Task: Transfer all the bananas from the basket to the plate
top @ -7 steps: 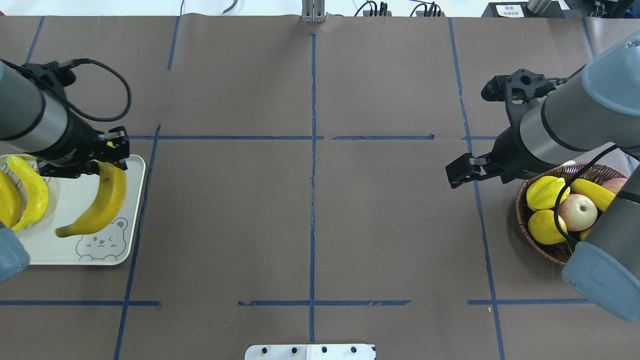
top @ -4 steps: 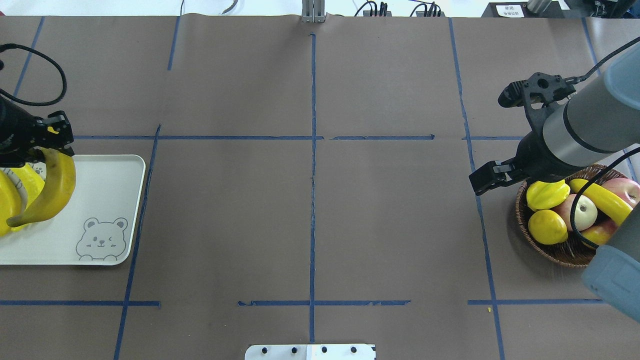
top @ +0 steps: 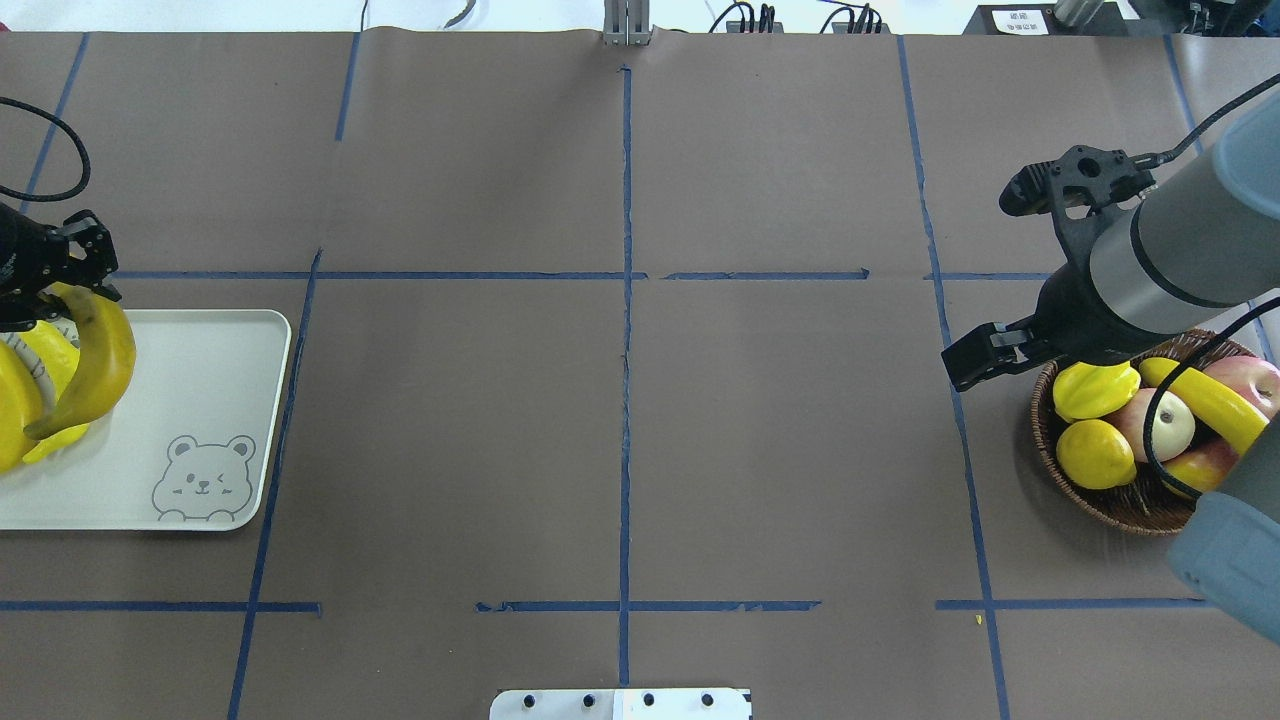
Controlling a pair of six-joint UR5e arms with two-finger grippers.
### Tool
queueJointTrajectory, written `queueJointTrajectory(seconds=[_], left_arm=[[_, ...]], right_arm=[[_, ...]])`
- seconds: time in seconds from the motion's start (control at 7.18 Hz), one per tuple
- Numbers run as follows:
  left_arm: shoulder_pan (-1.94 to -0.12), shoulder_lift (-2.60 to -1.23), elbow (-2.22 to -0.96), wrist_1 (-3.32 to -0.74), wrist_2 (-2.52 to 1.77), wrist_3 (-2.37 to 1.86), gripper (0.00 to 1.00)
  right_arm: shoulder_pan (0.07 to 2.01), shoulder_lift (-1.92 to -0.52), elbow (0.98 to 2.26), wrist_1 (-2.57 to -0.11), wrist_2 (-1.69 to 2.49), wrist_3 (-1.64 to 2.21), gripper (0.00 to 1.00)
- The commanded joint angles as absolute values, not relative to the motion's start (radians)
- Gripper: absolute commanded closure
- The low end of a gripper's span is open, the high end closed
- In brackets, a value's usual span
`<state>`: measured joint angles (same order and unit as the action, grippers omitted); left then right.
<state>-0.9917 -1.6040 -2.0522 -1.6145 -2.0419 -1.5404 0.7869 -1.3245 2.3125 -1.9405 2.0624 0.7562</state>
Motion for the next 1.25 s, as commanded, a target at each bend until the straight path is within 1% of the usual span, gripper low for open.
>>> queueJointTrajectory(seconds=[0.0, 0.14, 0.42, 0.56, 0.7, 0.84, 0.98, 1.11], left_arm=[[-0.992, -1.524, -1.897, -1.895, -2.077, -1.548, 1.0], [-0.991, -1.523, -1.811, -1.973, -2.077, -1.584, 0.98], [-0.989, -1.531, -1.679, -2.125, -2.071, -1.644, 0.95], [-0.988, -1.535, -1.645, -2.163, -2.069, -1.644, 0.91], [-0.988, -1.542, -1.597, -2.205, -2.066, -1.644, 0.85], [-0.985, -1.549, -1.551, -2.254, -2.066, -1.638, 0.6], [-0.985, -1.557, -1.549, -2.26, -2.066, -1.631, 0.16], [-0.992, -1.557, -1.565, -2.255, -2.072, -1.628, 0.0]], right_arm=[[0.787, -1.324, 2.313, -1.94, 2.06, 0.756, 0.0], [0.787, -1.325, 2.316, -1.942, 2.06, 0.758, 0.0], [0.787, -1.322, 2.316, -1.942, 2.06, 0.759, 0.0], [0.787, -1.322, 2.316, -1.942, 2.06, 0.759, 0.0], [0.787, -1.321, 2.316, -1.942, 2.06, 0.759, 0.0], [0.787, -1.321, 2.316, -1.942, 2.06, 0.759, 0.0], [0.787, -1.321, 2.316, -1.942, 2.06, 0.759, 0.0], [0.787, -1.321, 2.315, -1.942, 2.06, 0.758, 0.0]])
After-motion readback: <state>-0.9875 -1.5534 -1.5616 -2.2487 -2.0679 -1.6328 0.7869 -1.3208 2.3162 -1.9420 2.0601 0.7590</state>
